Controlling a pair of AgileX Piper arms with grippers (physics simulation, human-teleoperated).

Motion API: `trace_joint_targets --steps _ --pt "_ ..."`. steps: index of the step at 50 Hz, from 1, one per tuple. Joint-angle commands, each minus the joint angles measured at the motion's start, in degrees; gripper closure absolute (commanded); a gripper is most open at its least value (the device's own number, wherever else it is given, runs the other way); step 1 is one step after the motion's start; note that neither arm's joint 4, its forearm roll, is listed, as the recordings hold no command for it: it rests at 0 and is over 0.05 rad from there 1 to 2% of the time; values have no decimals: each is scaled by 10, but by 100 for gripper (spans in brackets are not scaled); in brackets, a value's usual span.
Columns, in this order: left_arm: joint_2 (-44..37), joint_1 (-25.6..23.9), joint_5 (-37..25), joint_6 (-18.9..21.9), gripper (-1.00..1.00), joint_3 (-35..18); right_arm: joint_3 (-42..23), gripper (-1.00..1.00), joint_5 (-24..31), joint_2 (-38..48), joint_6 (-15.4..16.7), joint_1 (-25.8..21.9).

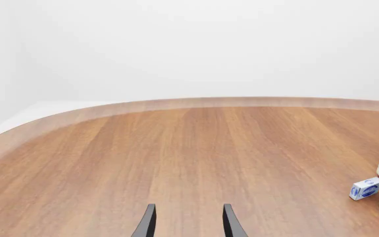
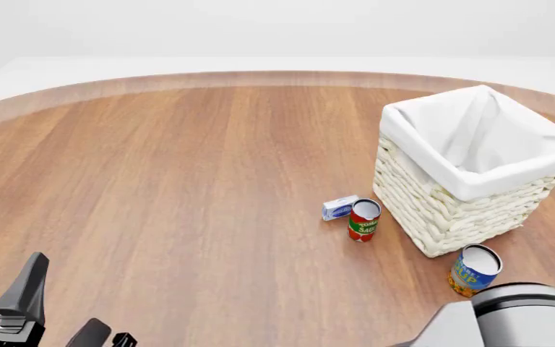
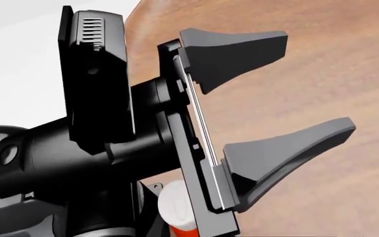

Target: Pick up the ketchup, and put it in the basket.

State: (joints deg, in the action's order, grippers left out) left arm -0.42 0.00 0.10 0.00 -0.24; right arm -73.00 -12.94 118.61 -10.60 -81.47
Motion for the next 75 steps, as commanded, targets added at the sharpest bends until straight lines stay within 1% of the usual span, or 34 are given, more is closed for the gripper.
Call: trace_joint_targets --steps 1,36,52,58,75 --pt "0 0 0 0 -100 0 5 100 -3 -4 -14 -1" --pt "0 0 0 0 -100 0 54 100 -25 -59 -30 23" --pt "0 0 0 0 -100 0 84 100 -44 -81 -48 43" --pt "0 0 0 0 -100 0 96 100 -54 -86 -62 49" --pt "0 0 0 0 -100 0 115 100 -69 -96 -75 72"
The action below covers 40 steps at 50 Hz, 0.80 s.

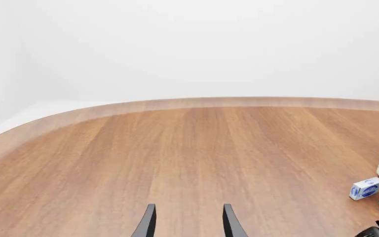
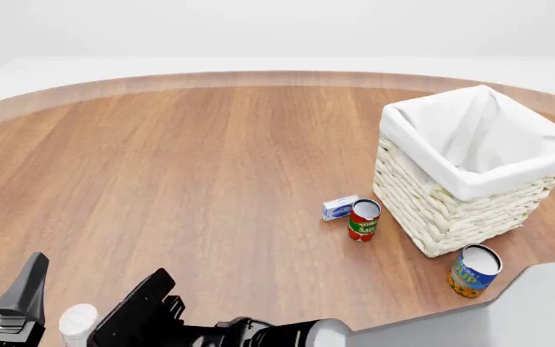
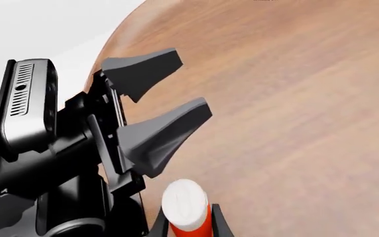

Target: Pick up the ketchup, and put it in the basket.

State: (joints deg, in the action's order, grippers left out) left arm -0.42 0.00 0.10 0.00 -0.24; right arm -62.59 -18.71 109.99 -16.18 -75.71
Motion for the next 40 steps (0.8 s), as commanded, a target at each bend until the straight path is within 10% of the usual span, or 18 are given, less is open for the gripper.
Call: trace_joint_targets --steps 1,40 --pt "0 0 0 0 -100 0 12 100 -12 -10 -21 16" --pt "0 0 0 0 -100 0 65 100 -29 -105 -35 108"
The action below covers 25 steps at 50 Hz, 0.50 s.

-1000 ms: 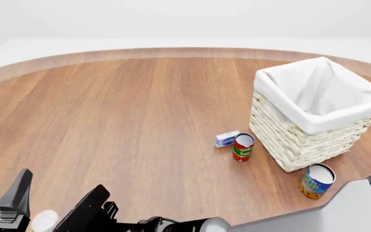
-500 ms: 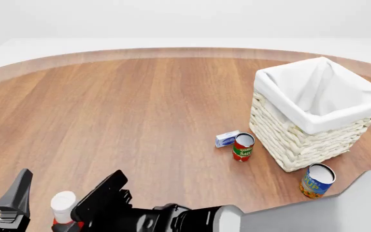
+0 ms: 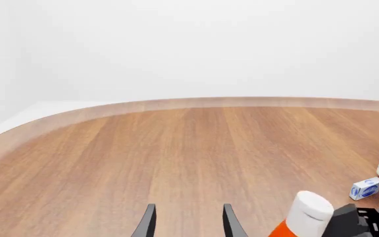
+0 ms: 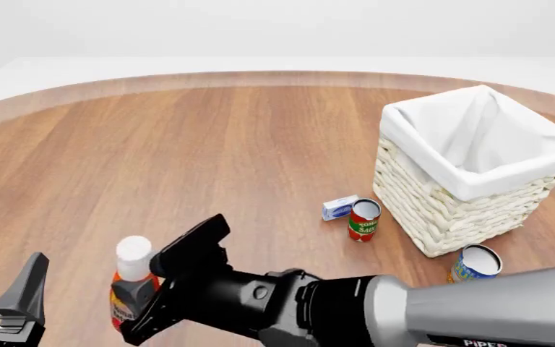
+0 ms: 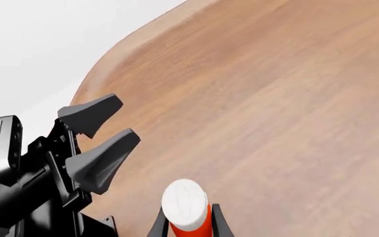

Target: Pick up the ketchup, and put it in the basket.

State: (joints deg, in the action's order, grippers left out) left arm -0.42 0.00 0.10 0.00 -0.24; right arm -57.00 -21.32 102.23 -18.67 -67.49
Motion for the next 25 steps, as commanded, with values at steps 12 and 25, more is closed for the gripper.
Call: trace_joint_targets --steps 12,25 --pt "0 0 0 0 -100 0 17 100 8 -70 -14 47" --pt "0 0 0 0 -100 0 25 100 14 -107 -17 69"
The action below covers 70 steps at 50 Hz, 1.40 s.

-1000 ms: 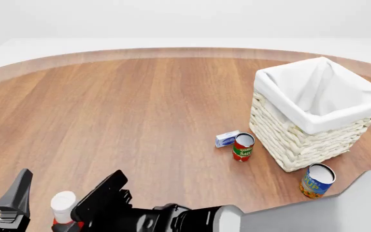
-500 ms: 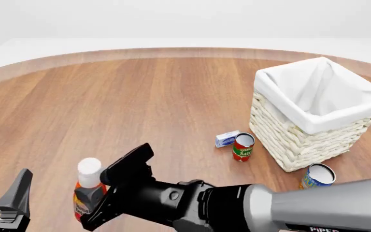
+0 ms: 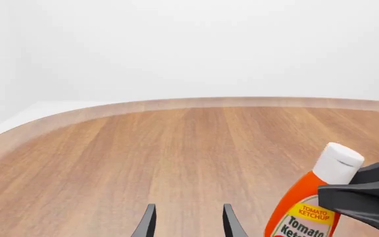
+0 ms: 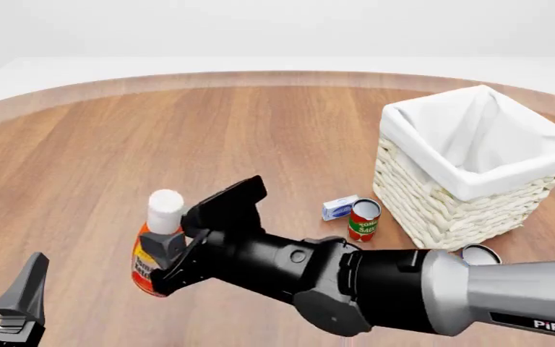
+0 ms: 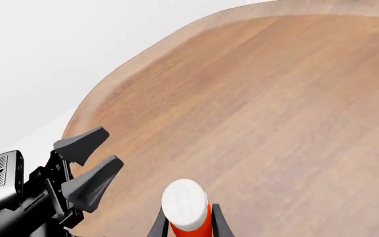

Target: Pick up the ketchup, and put it in the basket.

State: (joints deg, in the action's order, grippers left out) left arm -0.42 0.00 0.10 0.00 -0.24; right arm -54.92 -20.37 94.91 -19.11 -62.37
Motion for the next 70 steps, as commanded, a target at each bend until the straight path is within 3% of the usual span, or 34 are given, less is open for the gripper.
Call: trace_joint_targets --steps 1,21,46,70 --pt "0 0 0 0 -100 0 5 100 5 -36 -14 20" --pt "0 0 0 0 -100 0 30 100 -9 -87 -31 61" --pt "0 0 0 0 -100 0 62 100 -27 -138 -6 156" --pt "0 0 0 0 -100 0 88 100 -47 -168 -32 203"
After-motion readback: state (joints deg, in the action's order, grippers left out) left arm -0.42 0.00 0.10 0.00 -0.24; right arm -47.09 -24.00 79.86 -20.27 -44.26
